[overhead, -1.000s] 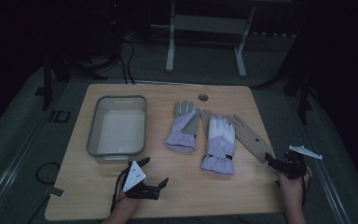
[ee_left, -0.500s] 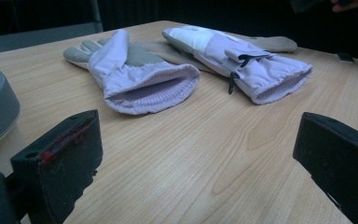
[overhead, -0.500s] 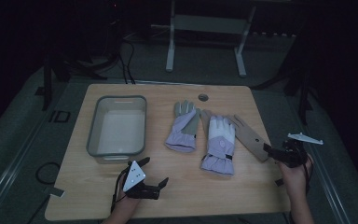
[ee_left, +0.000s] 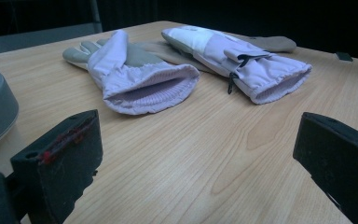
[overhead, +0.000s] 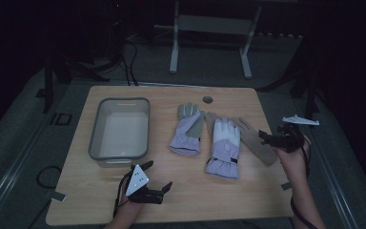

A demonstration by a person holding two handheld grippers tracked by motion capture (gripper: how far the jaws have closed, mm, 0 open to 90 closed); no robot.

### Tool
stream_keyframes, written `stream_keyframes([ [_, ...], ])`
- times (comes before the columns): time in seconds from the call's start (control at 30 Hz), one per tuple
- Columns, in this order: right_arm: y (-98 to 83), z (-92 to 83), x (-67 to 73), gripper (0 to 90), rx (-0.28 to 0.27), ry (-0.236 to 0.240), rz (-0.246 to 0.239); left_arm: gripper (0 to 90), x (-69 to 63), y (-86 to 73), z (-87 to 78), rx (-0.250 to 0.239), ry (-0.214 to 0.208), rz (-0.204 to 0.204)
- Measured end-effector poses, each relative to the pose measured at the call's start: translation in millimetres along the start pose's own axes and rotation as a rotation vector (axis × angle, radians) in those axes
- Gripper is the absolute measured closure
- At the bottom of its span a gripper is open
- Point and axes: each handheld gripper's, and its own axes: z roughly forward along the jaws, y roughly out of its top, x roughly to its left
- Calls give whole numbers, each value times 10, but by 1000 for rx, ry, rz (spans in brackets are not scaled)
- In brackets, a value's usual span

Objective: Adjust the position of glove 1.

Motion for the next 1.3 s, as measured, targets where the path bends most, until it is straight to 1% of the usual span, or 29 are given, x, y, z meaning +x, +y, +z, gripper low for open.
stream_keyframes([
  [0.03,41,15,28,143,-4,-4,-16,15,1,0,0,0,0,1],
  [0.1,133,50,74,153,2,25,-43,15,2,0,0,0,0,-1],
  [0.13,177,64,92,182,3,37,-50,15,2,0,1,0,0,-1],
  [0.23,302,121,153,187,8,65,-75,15,2,0,0,0,-1,0],
  [0.3,368,160,202,189,3,73,-88,15,1,0,0,0,-1,1],
  [0.33,406,191,231,190,12,87,-94,15,1,0,-1,0,-2,1],
  [0.37,426,211,253,190,15,85,-96,15,2,0,-1,0,-2,0],
  [0.5,527,324,356,189,40,118,-119,15,3,-1,-1,-1,-4,-1],
  [0.63,603,436,495,213,63,131,-166,15,2,-1,-2,-1,-5,2],
  [0.7,631,496,557,217,79,154,-186,15,3,-1,-2,-2,-6,1],
  [0.73,641,517,580,225,82,152,-192,15,3,-1,-1,-2,-6,1],
  [0.77,658,551,619,226,88,168,-203,15,2,-1,-2,-1,-6,1],
  [0.83,684,590,674,226,92,176,-205,15,3,-1,-2,-2,-7,2],
  [0.87,703,620,709,226,92,193,-207,15,2,-1,-1,-4,-7,0],
  [0.9,718,640,744,227,91,191,-210,15,2,-1,-1,-4,-7,0],
  [0.93,734,665,779,231,96,201,-213,15,2,-1,-1,-4,-7,-1],
  [0.97,747,685,803,231,98,208,-219,15,2,-1,-1,-4,-8,-1],
  [1.1,813,781,971,242,108,224,-258,15,3,-1,-2,-2,-10,0],
  [1.13,828,813,1010,242,114,238,-264,15,2,0,-3,-2,-10,0],
  [1.17,842,844,1049,242,115,241,-271,15,2,-1,-3,-3,-11,1],
  [1.3,874,981,1219,242,142,264,-294,15,9,-1,-3,-3,-10,1],
])
